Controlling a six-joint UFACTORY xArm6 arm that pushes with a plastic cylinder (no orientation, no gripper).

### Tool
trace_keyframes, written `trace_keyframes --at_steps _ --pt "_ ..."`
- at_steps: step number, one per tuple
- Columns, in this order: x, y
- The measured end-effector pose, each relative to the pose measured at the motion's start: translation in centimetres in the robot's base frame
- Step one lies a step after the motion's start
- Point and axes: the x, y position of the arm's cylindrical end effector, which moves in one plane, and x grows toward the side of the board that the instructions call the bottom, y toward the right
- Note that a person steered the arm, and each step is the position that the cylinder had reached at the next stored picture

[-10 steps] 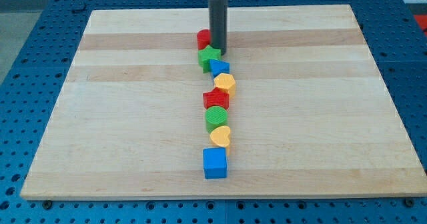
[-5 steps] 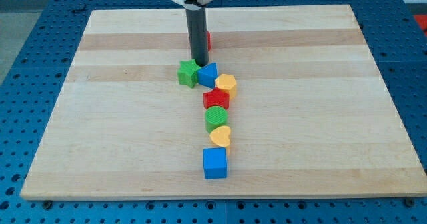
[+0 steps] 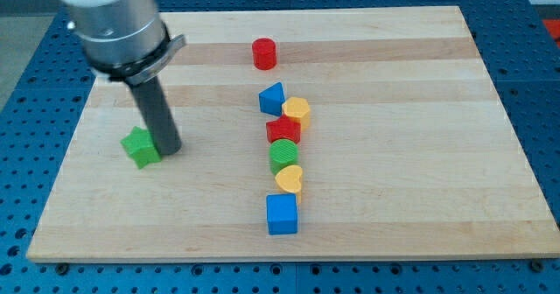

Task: Push green star towards bottom left

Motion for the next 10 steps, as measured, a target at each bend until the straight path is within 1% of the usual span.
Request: trace_keyframes --at_steps 1,3,4,5,6,7,8,9,10 --pt "1.0 -0.8" --pt "-3.2 -0.1" --pt "-3.5 -2.7" --pt "-0.5 -6.1" --pt "3.3 -6.6" --pt "3.5 -6.1" --pt "1.6 -4.2" --pt "0.4 -1.0" --pt "2.7 0.1"
